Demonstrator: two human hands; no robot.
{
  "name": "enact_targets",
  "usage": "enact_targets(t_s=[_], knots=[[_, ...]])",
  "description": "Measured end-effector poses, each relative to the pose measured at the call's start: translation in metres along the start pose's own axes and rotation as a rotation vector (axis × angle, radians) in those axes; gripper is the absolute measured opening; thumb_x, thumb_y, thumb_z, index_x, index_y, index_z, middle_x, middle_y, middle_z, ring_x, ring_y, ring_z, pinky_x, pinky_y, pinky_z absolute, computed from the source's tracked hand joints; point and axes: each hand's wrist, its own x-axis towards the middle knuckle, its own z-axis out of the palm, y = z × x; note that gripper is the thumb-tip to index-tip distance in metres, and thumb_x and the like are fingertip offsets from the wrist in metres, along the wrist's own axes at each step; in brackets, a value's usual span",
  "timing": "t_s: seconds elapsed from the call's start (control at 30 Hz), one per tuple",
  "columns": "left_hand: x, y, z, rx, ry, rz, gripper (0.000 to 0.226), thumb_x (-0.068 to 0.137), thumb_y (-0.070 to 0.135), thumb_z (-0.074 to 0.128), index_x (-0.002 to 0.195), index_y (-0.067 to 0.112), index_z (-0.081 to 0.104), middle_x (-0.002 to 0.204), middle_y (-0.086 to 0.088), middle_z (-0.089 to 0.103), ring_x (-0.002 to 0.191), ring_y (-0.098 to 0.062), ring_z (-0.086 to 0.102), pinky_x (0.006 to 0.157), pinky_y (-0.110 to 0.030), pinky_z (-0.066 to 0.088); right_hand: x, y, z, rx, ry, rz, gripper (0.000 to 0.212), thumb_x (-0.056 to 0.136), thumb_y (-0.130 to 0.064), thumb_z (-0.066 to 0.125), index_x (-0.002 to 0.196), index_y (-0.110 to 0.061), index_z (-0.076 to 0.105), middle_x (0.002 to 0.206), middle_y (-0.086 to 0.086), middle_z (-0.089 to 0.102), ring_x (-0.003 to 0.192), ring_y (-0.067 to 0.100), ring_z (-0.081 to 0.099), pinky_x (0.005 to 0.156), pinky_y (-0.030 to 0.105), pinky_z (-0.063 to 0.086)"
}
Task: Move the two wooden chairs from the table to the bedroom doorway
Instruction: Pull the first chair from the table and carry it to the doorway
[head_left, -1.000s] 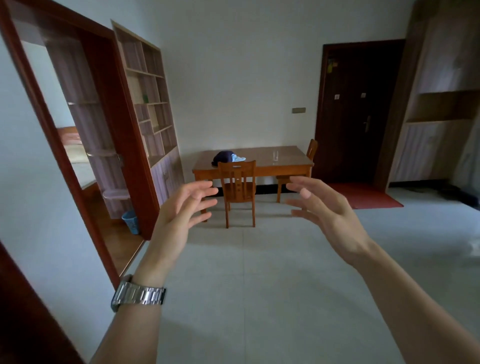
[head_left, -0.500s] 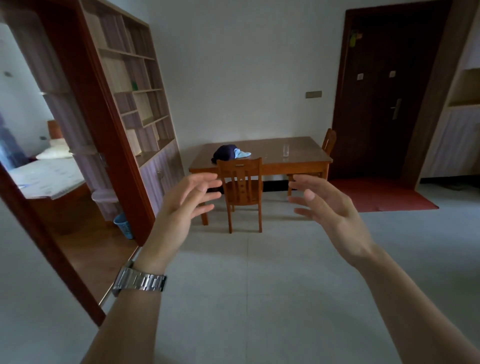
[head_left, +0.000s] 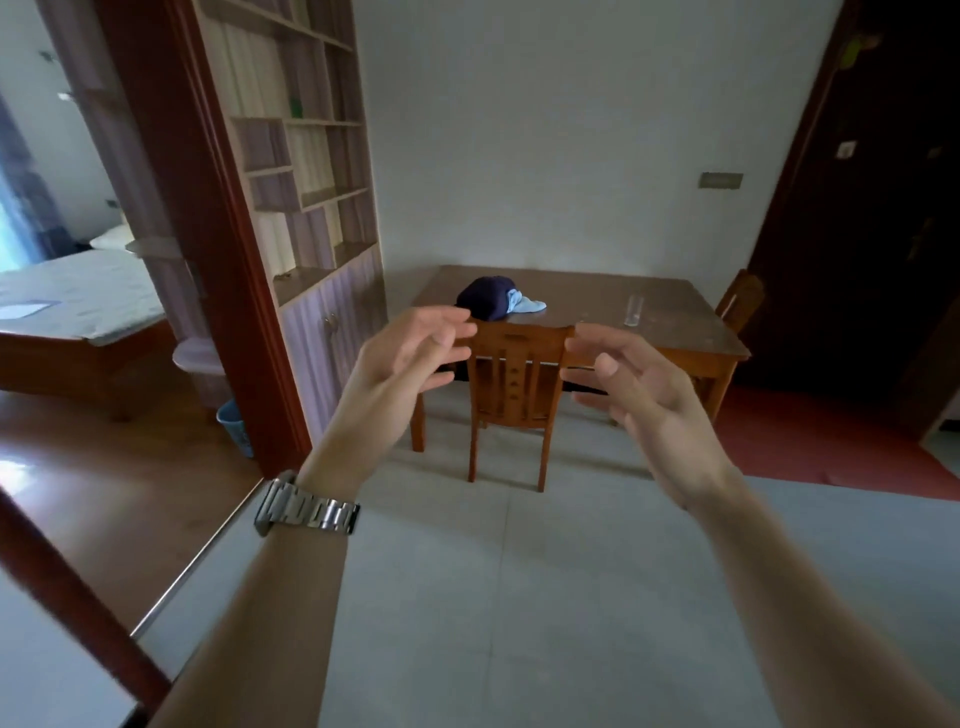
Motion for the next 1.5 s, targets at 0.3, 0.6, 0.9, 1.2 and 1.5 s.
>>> enact_targets(t_s=[0.3, 0.6, 0.9, 1.2, 1.5], knots=[[0.196, -0.109, -0.01, -0.051, -0.081, 0.011, 0.058, 0.091, 0.074, 0.059, 0.132, 0.034, 0.066, 0.133, 0.007, 0.073, 0.124, -0.015, 0.071, 0.106, -0.046, 0.057, 0.181, 0.09, -0.016, -0.017, 0.073, 0.0, 0.052, 0.094, -0.053, 0.059, 0.137, -0.024, 0.06, 0.131, -0.002, 0.068, 0.118, 0.021, 0.068, 0.099, 0.042, 0.056], [0.37, -0.253, 0.032, -0.163, -0.162, -0.066, 0.051, 0.086, 0.074, 0.066, 0.124, 0.041, 0.073, 0.136, 0.0, 0.072, 0.126, -0.025, 0.071, 0.106, -0.05, 0.056, 0.333, 0.242, -0.059, 0.015, 0.107, 0.018, 0.051, 0.095, -0.053, 0.058, 0.137, -0.023, 0.06, 0.132, -0.004, 0.068, 0.117, 0.021, 0.069, 0.095, 0.038, 0.058], [0.533, -0.369, 0.05, -0.107, -0.079, -0.167, 0.039, 0.098, 0.055, 0.055, 0.128, 0.035, 0.069, 0.134, 0.001, 0.073, 0.121, -0.02, 0.074, 0.101, -0.04, 0.06, 0.508, 0.363, -0.097, 0.062, 0.011, 0.104, 0.049, 0.095, -0.056, 0.06, 0.134, -0.026, 0.062, 0.128, -0.007, 0.07, 0.118, 0.021, 0.069, 0.095, 0.039, 0.059], [0.661, -0.55, 0.041, 0.601, -0.387, -0.202, 0.079, 0.076, 0.074, 0.072, 0.139, 0.026, 0.064, 0.127, 0.012, 0.072, 0.112, 0.0, 0.069, 0.097, -0.025, 0.056, 0.654, 0.542, -0.087, -0.629, -0.278, 0.151, 0.044, 0.093, -0.051, 0.065, 0.136, -0.044, 0.054, 0.131, -0.014, 0.062, 0.117, 0.009, 0.062, 0.095, 0.036, 0.055], [0.75, -0.726, 0.048, 0.898, -0.833, -0.355, 0.082, 0.077, 0.056, 0.085, 0.148, 0.036, 0.051, 0.147, 0.006, 0.059, 0.132, -0.019, 0.06, 0.1, -0.036, 0.052, 0.721, 0.698, -0.075, -0.873, -0.475, 0.532, 0.069, 0.087, -0.053, 0.071, 0.147, -0.034, 0.043, 0.147, -0.002, 0.051, 0.125, 0.023, 0.057, 0.101, 0.042, 0.051]])
